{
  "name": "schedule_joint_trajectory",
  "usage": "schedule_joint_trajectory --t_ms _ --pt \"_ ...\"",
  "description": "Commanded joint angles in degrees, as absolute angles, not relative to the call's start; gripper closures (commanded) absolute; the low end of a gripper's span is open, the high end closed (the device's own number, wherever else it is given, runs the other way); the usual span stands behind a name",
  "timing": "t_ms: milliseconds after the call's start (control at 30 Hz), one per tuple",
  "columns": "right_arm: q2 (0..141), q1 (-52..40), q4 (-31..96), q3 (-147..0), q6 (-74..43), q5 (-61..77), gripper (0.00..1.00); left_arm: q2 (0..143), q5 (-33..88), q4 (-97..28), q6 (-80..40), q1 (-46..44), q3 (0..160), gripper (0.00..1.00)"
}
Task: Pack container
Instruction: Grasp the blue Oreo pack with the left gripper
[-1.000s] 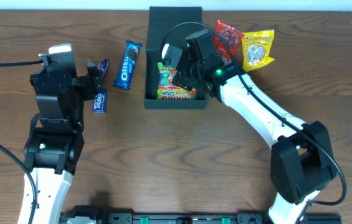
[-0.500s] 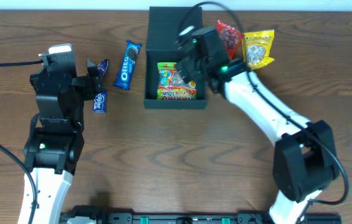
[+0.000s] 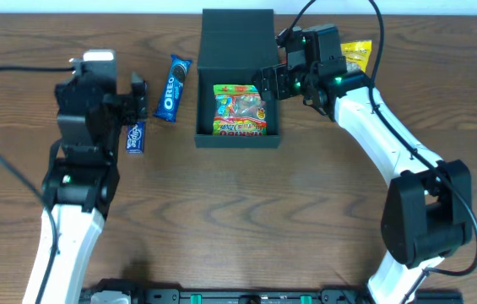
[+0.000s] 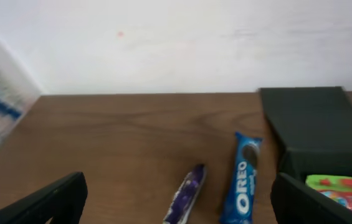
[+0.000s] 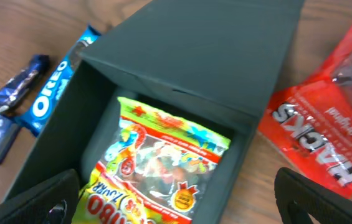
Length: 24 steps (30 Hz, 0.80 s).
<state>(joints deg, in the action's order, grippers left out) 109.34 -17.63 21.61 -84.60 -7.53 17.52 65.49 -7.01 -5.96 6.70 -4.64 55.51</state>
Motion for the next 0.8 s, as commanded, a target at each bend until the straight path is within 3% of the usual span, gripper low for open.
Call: schedule_joint_trajectory --t_ms 0,300,333,600,767 --pt "107.9 -17.23 21.96 -85.93 -9.15 19.7 0.01 69.95 0.91 -2.59 11.86 -4.4 55.4 0.05" --pt "107.9 -12.91 25.08 -85.93 -4.19 19.7 0.01 86.59 6.81 5.76 15.27 -4.4 55.42 0.0" --pt "107.9 -12.64 25.1 -85.93 -3.01 19.73 0.01 88.84 7.22 7.09 15.25 -4.45 55.42 0.05" --pt "107.9 -12.34 25.02 -85.93 0.3 19.7 0.01 100.62 7.55 18.57 15.22 -4.62 55.42 0.08" --pt "107.9 -12.36 24.84 -85.93 -0.47 19.7 0.01 104.4 7.53 19.05 15.27 -4.62 55.42 0.05"
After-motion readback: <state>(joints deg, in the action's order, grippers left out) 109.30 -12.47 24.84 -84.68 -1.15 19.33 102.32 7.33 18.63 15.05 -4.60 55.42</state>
